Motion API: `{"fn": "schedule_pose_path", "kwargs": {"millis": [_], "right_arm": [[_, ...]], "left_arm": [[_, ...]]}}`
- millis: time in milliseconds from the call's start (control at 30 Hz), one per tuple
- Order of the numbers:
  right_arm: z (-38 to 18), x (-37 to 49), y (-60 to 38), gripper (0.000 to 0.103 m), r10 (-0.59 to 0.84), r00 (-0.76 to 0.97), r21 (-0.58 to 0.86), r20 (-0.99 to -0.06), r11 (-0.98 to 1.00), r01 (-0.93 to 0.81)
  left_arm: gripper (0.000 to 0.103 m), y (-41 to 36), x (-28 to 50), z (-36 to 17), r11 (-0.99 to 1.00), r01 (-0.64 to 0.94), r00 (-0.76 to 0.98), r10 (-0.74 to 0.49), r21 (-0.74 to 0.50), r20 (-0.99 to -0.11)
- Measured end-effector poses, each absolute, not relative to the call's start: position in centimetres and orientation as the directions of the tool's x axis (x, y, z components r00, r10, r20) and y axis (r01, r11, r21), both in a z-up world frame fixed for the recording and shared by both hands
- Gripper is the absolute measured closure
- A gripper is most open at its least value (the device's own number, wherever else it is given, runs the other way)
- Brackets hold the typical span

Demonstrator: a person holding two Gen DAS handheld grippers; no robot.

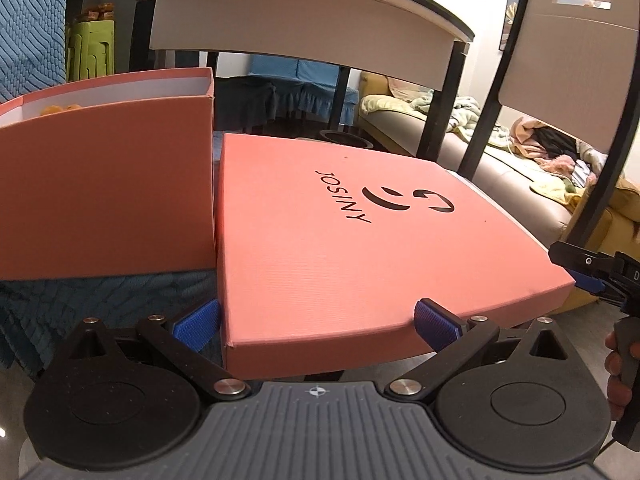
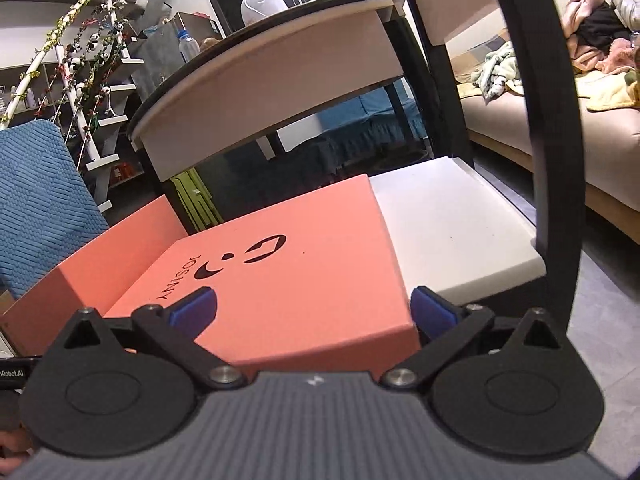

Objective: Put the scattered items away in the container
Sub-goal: 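Move the left gripper onto the pink lid edge and grasp it, then grasp the pink lid edge with the right gripper beside the left gripper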

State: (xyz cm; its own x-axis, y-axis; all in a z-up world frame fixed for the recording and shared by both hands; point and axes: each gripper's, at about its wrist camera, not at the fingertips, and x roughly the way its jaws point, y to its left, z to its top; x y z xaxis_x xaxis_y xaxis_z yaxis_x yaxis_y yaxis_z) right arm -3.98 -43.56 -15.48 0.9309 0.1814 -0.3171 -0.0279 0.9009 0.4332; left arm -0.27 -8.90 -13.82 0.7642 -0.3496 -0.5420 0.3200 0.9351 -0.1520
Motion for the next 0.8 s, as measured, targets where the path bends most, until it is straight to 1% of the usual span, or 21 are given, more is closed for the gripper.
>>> {"fn": "schedule_pose_path", "kwargs": {"millis": [233, 367, 433, 500, 567, 633, 700, 767, 800], "right_arm": [[-17.3, -4.0, -45.8, 0.0, 0.23, 0.925, 0.597, -0.301, 0.802, -0.005], [-18.3, -4.0, -47.1, 0.0, 0.257, 0.923, 0.682, -0.288, 0.732, 0.009], [-18.8, -4.1, -47.8, 0.0, 0.269, 0.921, 0.721, -0.28, 0.693, 0.016], [-19.3, -4.1, -48.4, 0.0, 0.282, 0.92, 0.757, -0.272, 0.653, 0.024], [-19.8, -4.1, -49.0, 0.0, 0.293, 0.919, 0.792, -0.263, 0.61, 0.031], [-20.3, -4.1, -49.7, 0.0, 0.305, 0.918, 0.824, -0.253, 0.566, 0.039], [-20.9, -4.1, -50.1, 0.006, 0.315, 0.918, 0.853, -0.24, 0.521, 0.044], [-21.2, -3.9, -50.3, 0.024, 0.328, 0.917, 0.871, -0.227, 0.489, 0.041], [-21.4, -3.8, -50.3, 0.028, 0.337, 0.915, 0.88, -0.221, 0.474, 0.038]], "left_arm": [[0.0, -8.8, -1.4, -14.0, 0.924, 0.349, 0.745, -0.375, -0.158, -0.551], [0.0, -7.3, -0.3, -14.3, 0.915, 0.322, 0.729, -0.403, -0.242, -0.554], [0.0, -5.9, 0.5, -14.8, 0.892, 0.305, 0.714, -0.445, -0.332, -0.54], [0.0, -4.0, 1.9, -16.0, 0.826, 0.274, 0.666, -0.533, -0.493, -0.522], [0.0, -2.6, 3.2, -17.4, 0.755, 0.221, 0.623, -0.596, -0.617, -0.506], [0.0, -1.7, 4.1, -18.5, 0.709, 0.18, 0.604, -0.627, -0.682, -0.492], [0.0, -1.3, 4.7, -19.1, 0.682, 0.159, 0.593, -0.644, -0.714, -0.483], [0.0, -1.4, 5.3, -19.6, 0.652, 0.149, 0.57, -0.671, -0.743, -0.475], [0.001, -1.4, 5.6, -19.8, 0.638, 0.143, 0.558, -0.684, -0.757, -0.471]]}}
